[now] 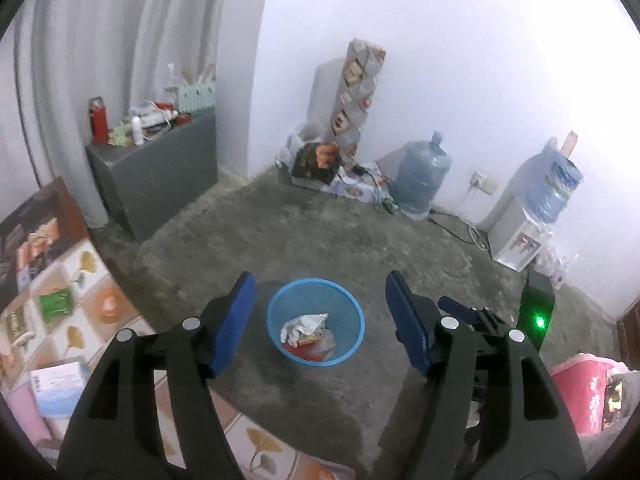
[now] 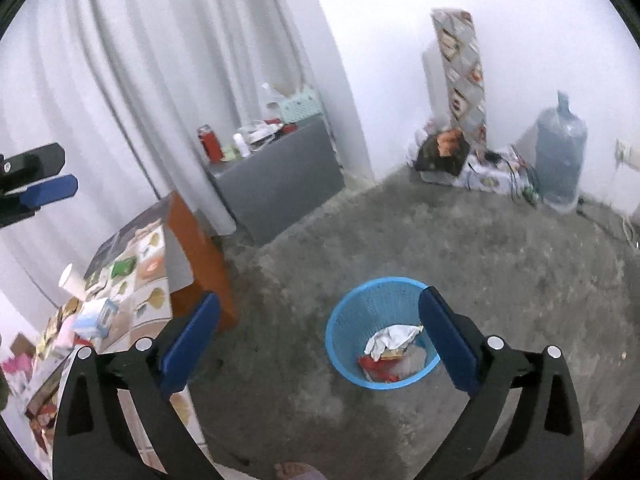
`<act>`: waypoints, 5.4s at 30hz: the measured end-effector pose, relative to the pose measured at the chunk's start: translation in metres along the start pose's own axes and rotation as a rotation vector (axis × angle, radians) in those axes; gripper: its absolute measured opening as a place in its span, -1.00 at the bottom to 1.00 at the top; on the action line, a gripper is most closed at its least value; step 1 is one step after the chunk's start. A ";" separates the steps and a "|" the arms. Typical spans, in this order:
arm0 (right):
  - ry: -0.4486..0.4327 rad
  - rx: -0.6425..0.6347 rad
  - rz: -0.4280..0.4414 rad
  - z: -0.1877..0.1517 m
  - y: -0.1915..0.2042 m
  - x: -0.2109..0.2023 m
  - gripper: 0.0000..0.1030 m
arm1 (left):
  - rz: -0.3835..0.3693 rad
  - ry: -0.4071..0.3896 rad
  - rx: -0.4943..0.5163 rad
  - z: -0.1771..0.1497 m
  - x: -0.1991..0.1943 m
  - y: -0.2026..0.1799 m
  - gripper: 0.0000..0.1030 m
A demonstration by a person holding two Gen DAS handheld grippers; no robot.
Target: Collect trash
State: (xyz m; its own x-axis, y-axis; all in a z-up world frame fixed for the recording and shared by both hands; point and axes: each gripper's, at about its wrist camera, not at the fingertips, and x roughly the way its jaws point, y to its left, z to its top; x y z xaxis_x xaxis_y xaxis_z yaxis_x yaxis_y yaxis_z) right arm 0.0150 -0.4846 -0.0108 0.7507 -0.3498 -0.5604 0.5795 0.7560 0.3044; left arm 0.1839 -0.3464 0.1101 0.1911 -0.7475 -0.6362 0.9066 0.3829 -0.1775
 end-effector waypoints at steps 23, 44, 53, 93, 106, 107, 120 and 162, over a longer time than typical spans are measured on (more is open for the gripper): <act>-0.004 -0.069 0.136 -0.006 0.040 -0.036 0.87 | 0.033 -0.041 -0.083 -0.011 -0.070 0.011 0.28; 0.018 -0.055 0.169 -0.009 0.039 -0.031 0.87 | 0.027 -0.033 -0.094 -0.018 -0.061 0.009 0.28; 0.021 -0.057 0.201 -0.009 0.045 -0.030 0.87 | 0.049 -0.037 -0.117 -0.024 -0.069 0.018 0.28; 0.093 -0.136 0.368 0.015 0.091 -0.002 0.87 | 0.294 -0.160 -0.297 -0.031 -0.179 0.121 0.28; 0.304 -0.450 0.654 0.020 0.251 0.083 0.87 | 0.341 0.130 -0.606 -0.121 -0.157 0.290 0.37; 0.324 -0.491 0.675 0.019 0.266 0.091 0.87 | 0.341 0.161 -0.607 -0.128 -0.151 0.300 0.44; 0.529 -1.053 0.704 -0.044 0.429 0.202 0.87 | 0.372 0.461 -0.582 -0.188 -0.098 0.405 0.53; 0.643 -1.081 0.638 -0.095 0.447 0.240 0.87 | 0.429 0.487 -0.674 -0.202 -0.087 0.453 0.74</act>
State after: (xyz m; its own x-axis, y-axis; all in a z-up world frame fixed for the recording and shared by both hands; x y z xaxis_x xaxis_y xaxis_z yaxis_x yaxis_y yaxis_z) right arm 0.4236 -0.1783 -0.0827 0.3439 0.2968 -0.8909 -0.5470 0.8345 0.0668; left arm 0.5015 0.0016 -0.0666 0.1417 -0.2175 -0.9657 0.3562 0.9214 -0.1553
